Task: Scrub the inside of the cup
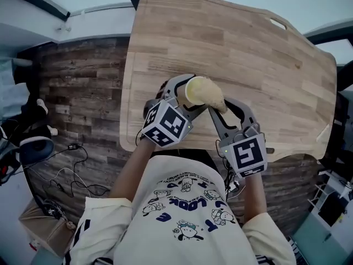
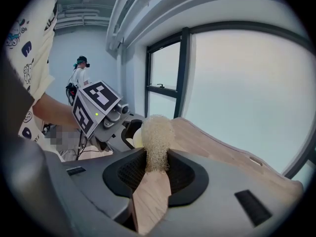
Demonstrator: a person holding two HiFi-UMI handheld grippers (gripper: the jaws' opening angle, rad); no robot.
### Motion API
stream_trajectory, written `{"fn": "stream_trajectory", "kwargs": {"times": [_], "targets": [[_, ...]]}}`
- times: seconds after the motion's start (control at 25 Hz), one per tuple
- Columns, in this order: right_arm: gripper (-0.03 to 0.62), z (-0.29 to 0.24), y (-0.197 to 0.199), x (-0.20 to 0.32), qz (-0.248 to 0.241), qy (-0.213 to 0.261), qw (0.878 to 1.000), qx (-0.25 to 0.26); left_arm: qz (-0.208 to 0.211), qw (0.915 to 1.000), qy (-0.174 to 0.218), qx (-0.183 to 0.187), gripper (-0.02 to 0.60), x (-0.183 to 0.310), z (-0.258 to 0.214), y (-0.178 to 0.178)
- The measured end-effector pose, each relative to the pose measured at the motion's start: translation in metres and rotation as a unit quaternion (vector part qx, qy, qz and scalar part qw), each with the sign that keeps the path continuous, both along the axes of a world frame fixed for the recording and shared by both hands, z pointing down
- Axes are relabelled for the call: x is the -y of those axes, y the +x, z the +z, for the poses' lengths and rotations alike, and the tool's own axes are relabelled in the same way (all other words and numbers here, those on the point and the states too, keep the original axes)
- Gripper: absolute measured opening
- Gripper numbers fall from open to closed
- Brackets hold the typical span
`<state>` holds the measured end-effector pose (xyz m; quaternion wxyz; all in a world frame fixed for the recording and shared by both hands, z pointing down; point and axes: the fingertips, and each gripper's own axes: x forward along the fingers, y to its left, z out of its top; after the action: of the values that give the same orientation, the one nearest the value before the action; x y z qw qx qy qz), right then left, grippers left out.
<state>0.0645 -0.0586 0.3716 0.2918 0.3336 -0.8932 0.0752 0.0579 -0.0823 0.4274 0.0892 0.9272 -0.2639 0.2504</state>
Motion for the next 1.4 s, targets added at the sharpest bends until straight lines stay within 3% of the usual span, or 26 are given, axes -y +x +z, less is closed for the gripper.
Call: {"fn": "stream_trajectory", "kwargs": {"times": [0.28,0.68,0.88,1.16,1.4], "targets": [[0.107,0.007,-0.003,-0.019,-0.032,-0.019,0.999,-0.031,0.025,0.9988,0.002,0.042,0.359,-0.024,0.001,-0.007],[0.103,0.016,-0.005,-0.03,-0.058,-0.033,0.996,-0.054,0.036,0.9969,0.003,0.07,0.359,-0.039,0.003,-0.014],[0.1,0.028,0.002,-0.032,-0.067,-0.042,0.993,-0.091,0.039,0.9976,-0.008,0.057,0.337,-0.045,-0.002,-0.013],[0.098,0.033,0.005,-0.038,-0.09,-0.075,0.99,-0.076,0.053,0.9968,-0.005,0.059,0.334,-0.051,-0.004,-0.011],[0.098,0.037,0.008,-0.046,-0.112,-0.134,0.984,-0.036,0.079,0.9954,0.007,0.054,0.325,-0.058,-0.007,-0.008]]}}
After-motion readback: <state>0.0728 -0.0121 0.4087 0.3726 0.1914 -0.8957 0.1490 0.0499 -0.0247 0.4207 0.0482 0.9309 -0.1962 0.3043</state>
